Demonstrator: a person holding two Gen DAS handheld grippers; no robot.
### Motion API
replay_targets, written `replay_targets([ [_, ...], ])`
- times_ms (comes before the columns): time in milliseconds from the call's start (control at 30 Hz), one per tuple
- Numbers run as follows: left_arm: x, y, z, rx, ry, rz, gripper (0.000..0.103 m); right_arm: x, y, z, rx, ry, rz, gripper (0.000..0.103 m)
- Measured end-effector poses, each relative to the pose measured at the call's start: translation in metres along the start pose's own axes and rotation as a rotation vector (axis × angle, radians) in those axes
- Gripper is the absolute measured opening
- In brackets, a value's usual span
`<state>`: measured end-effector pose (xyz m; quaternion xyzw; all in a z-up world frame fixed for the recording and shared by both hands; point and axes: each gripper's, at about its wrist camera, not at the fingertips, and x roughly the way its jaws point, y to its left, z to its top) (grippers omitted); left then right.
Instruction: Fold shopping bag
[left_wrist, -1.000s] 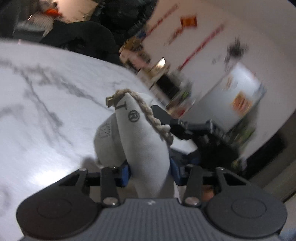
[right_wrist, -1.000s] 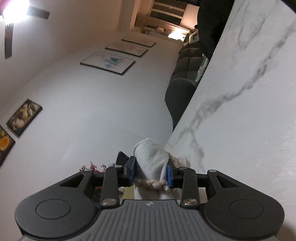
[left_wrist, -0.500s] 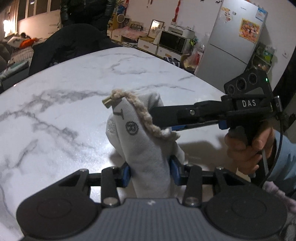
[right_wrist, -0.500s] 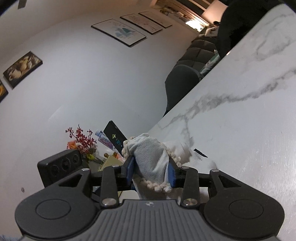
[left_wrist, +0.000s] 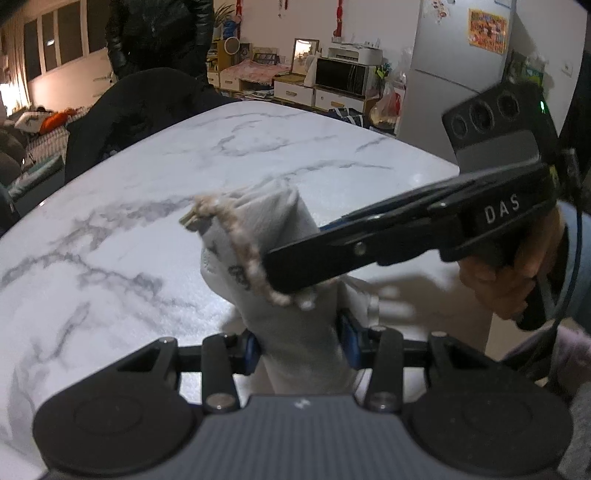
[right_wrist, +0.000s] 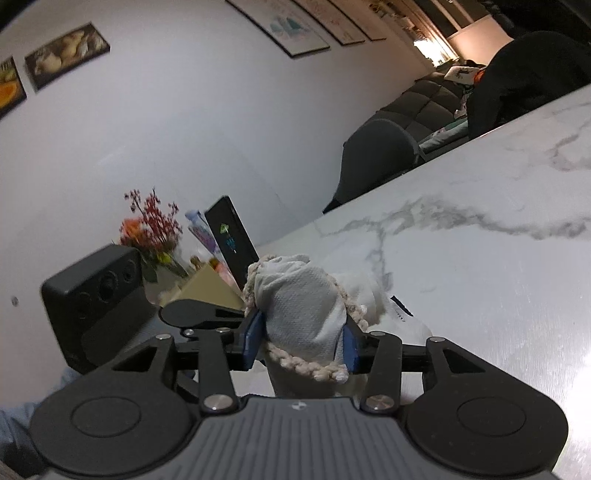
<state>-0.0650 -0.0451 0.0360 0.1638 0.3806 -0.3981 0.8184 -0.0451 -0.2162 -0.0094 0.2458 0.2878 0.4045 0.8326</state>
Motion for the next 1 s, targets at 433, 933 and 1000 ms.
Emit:
replay_targets([
  [433, -0.003, 0.008, -0.005, -0.019, -0.033, -0.014, 0.045, 0.013, 0.023, -0.008, -0.147, -0.013, -0.146, 0.039],
  [933, -0.072, 0.078, -0.024, -0.492, -0.268, -0.154, 0.058, 0.008, 0.061, -0.015, -0.402, -0.075, -0.416, 0.039],
  [1000, -0.073, 0.078, -0.017, -0.526, -0.303, -0.18, 0.057, 0.013, 0.067, -0.017, -0.427, -0.075, -0.435, 0.039],
])
